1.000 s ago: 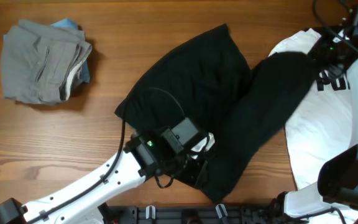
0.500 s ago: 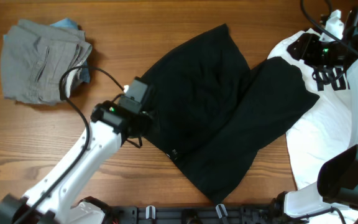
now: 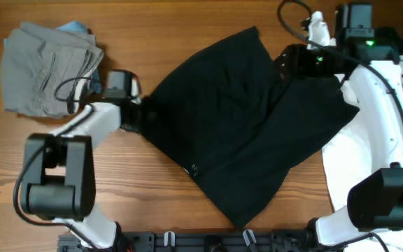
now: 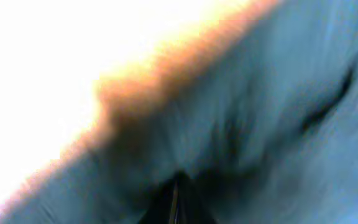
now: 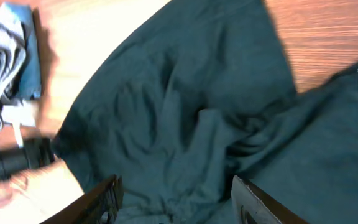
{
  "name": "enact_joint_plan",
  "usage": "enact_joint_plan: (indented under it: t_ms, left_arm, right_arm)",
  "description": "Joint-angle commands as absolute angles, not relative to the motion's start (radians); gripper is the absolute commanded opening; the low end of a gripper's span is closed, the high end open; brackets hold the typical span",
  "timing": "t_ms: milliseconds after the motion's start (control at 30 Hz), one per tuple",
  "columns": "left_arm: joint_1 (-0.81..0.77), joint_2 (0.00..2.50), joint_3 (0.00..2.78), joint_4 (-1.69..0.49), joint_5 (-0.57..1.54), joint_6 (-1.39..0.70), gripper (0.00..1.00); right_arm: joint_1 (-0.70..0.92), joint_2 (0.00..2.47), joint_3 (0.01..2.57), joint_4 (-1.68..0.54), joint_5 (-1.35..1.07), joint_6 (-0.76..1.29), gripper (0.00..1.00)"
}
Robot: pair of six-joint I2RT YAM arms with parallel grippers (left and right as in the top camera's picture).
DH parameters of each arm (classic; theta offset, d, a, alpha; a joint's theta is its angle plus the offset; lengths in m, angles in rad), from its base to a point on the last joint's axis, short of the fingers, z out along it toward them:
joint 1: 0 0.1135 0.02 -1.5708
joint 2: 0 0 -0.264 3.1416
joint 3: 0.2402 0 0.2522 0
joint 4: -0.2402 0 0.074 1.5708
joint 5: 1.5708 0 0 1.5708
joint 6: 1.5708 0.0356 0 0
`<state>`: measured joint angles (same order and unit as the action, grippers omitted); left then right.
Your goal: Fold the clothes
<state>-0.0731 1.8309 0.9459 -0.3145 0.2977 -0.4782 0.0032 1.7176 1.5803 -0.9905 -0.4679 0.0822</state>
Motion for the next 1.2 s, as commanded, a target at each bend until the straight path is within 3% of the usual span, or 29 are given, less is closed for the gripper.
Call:
enact_joint_plan:
  t_ms: [0,100,300,433,600,700,833,967,1033,1133,1167]
  left_arm:
    - [0.071,1.926,0.922,-0.136,0.215,-0.477,0.04]
    - [0.099,1.926,1.032,-0.09,0.273,-0.413,0.04]
    - [0.037,1.926,1.307,-0.297,0.303,-0.213,0.04]
    - [-0.004,1.914,1.43,-0.59,0.358,-0.156,0.2]
    - [-0.09,1.896,1.433,-0.923,0.4,-0.156,0.36]
    - [-0.177,1.896,1.403,-1.036,0.443,-0.156,0.37]
    - [-0.329,1.896,1.303,-1.058,0.447,-0.184,0.39]
    - [-0.414,1.896,1.132,-0.944,0.399,-0.375,0.46]
    - [-0.411,1.896,1.041,-0.825,0.363,-0.467,0.41]
    - [-0.361,1.897,0.957,-0.728,0.216,-0.591,0.05]
    - [-0.329,1.897,0.949,-0.722,0.151,-0.617,0.04]
  right_arm:
    - [0.049,1.71,1.593,-1.005,-0.334,0.183,0.61]
    - [0.06,1.721,1.56,-1.007,-0.316,0.246,0.61]
    - [0.09,1.761,1.441,-0.967,-0.339,0.101,0.69]
    - [0.119,1.785,1.369,-0.931,-0.34,0.094,0.68]
    - [0.116,1.784,1.357,-0.886,-0.329,0.11,0.68]
    - [0.116,1.784,1.357,-0.854,-0.327,0.137,0.69]
    - [0.1,1.784,1.357,-0.839,-0.328,0.144,0.7]
    - [0.078,1.784,1.357,-0.837,-0.329,0.159,0.7]
    - [0.075,1.784,1.357,-0.835,-0.329,0.157,0.7]
    - [0.075,1.784,1.357,-0.834,-0.329,0.152,0.7]
    - [0.075,1.784,1.357,-0.834,-0.331,0.13,0.71]
